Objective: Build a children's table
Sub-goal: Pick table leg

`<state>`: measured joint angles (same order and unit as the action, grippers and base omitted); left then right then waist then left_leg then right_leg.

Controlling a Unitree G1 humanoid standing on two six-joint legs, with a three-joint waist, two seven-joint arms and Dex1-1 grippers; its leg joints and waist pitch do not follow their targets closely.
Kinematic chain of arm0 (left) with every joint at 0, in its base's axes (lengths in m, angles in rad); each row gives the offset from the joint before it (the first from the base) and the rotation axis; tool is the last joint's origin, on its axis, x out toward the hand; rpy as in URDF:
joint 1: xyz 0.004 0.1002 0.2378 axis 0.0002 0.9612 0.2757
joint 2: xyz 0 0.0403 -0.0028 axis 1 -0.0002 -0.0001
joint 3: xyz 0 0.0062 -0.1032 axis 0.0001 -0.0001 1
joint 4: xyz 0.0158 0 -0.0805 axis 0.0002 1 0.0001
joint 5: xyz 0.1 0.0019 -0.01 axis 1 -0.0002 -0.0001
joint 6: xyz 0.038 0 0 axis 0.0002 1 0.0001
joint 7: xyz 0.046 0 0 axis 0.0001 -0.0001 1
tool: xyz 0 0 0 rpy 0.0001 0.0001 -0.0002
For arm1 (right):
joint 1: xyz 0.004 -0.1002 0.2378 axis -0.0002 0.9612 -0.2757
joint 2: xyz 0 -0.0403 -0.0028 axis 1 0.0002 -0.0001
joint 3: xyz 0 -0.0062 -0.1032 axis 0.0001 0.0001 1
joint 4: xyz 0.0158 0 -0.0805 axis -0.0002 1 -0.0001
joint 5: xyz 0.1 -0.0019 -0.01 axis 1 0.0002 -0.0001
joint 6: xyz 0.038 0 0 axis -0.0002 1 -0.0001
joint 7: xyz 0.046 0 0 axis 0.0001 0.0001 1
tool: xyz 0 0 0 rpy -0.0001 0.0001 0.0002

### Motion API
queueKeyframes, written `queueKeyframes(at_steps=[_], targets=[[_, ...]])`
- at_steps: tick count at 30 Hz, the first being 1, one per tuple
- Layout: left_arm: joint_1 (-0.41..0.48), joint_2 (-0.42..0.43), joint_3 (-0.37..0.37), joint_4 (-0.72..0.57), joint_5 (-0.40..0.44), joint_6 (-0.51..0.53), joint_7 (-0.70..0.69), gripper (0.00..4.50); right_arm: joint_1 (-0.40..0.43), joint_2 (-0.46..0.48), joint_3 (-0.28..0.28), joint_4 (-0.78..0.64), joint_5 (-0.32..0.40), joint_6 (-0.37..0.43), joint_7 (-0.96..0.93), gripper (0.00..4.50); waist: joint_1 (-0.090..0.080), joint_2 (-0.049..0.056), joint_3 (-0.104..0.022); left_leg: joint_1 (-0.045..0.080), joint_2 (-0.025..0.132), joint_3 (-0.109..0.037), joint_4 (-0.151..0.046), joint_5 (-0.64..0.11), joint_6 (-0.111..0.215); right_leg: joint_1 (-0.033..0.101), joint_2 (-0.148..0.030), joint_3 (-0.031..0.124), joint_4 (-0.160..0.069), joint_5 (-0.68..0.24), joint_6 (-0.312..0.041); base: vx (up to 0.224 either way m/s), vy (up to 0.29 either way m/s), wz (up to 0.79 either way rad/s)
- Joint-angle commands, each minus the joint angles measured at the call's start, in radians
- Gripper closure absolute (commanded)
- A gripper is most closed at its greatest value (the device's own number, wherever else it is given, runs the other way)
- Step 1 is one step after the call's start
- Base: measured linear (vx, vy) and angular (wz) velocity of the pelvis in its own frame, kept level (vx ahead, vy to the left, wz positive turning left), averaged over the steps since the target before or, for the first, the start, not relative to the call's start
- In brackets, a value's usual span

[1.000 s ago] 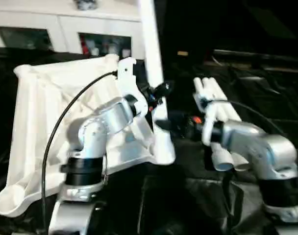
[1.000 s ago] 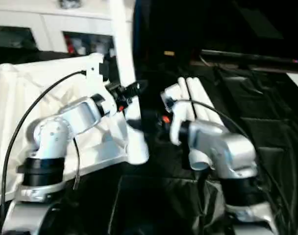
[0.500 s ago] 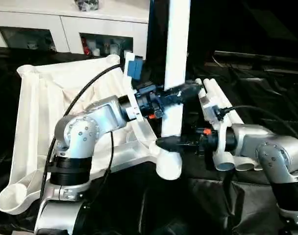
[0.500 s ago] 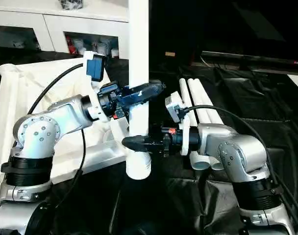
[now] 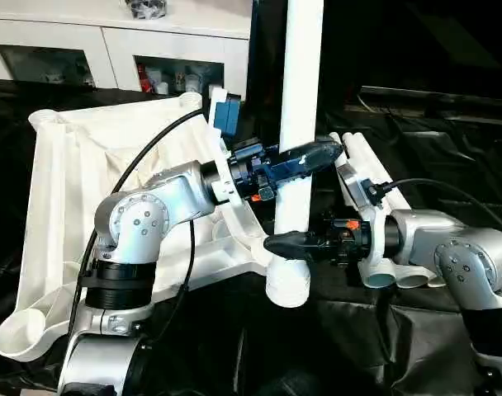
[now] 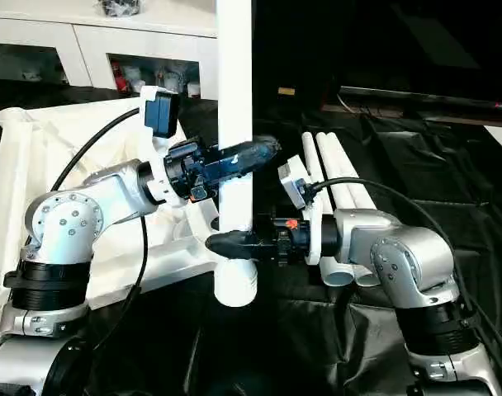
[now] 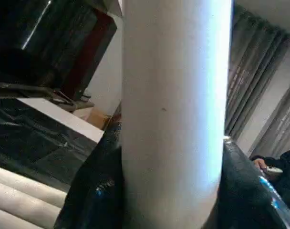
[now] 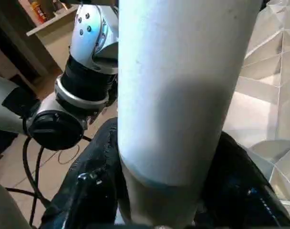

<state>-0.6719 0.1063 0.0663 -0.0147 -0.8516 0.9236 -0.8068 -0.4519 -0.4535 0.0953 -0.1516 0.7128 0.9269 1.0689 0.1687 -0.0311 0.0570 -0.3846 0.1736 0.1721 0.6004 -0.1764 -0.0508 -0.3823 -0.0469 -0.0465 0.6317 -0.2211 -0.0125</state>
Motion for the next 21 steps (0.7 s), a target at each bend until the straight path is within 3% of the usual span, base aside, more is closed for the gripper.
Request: queueKeyframes(at_steps=[1,3,4,6,13,15,21], targets=[[-0.028,-0.011,0.003,-0.020,-0.028,-0.019,0.001,1.94,0.013,-0.004,0.002,-0.003,-0.015,0.003,-0.031,2.64,0.000,0.003,-0.072,0.022,0.058,-0.022,-0.061,-0.078,0.001,0.050,-0.099,0.048,-0.063,0.009,-0.209,0.000,0.000,0.00],[-0.025,-0.020,0.002,-0.014,0.039,-0.070,0.076,1.87,0.006,0.023,-0.010,-0.001,-0.033,-0.014,-0.092,2.64,0.000,0.007,-0.072,0.022,0.060,-0.023,-0.061,-0.089,-0.005,0.049,-0.101,0.049,-0.065,0.002,-0.206,0.000,0.000,0.00],[-0.024,-0.022,-0.001,-0.010,0.073,-0.085,0.115,1.62,-0.001,0.040,-0.016,0.001,-0.048,-0.025,-0.129,2.64,-0.003,0.006,-0.072,0.022,0.062,-0.023,-0.062,-0.088,-0.009,0.048,-0.101,0.049,-0.065,0.004,-0.204,0.000,0.000,0.00],[-0.030,-0.041,0.001,0.005,0.179,-0.078,0.306,1.54,-0.027,0.096,-0.028,0.009,-0.106,-0.046,-0.254,2.64,-0.008,0.006,-0.072,0.023,0.061,-0.025,-0.063,-0.087,-0.023,0.047,-0.099,0.048,-0.063,0.008,-0.194,0.000,0.000,0.00],[-0.032,-0.062,-0.008,-0.008,0.275,-0.047,0.499,1.54,-0.068,0.180,-0.051,0.037,-0.150,-0.033,-0.430,2.64,-0.011,0.004,-0.073,0.021,0.058,-0.024,-0.063,-0.071,-0.033,0.050,-0.099,0.049,-0.061,0.026,-0.178,0.000,0.000,0.00],[-0.037,-0.120,0.016,-0.006,0.335,-0.052,0.664,1.54,-0.091,0.239,-0.054,0.059,-0.187,-0.039,-0.523,2.64,-0.017,0.003,-0.072,0.022,0.059,-0.025,-0.065,-0.073,-0.039,0.049,-0.098,0.049,-0.061,0.033,-0.178,0.000,0.000,0.00],[-0.048,-0.191,0.060,0.012,0.398,-0.090,0.841,1.54,-0.122,0.306,-0.048,0.102,-0.228,-0.058,-0.627,2.64,-0.022,0.000,-0.071,0.019,0.056,-0.026,-0.065,-0.074,-0.035,0.052,-0.098,0.050,-0.065,0.022,-0.152,0.000,0.000,0.00]])
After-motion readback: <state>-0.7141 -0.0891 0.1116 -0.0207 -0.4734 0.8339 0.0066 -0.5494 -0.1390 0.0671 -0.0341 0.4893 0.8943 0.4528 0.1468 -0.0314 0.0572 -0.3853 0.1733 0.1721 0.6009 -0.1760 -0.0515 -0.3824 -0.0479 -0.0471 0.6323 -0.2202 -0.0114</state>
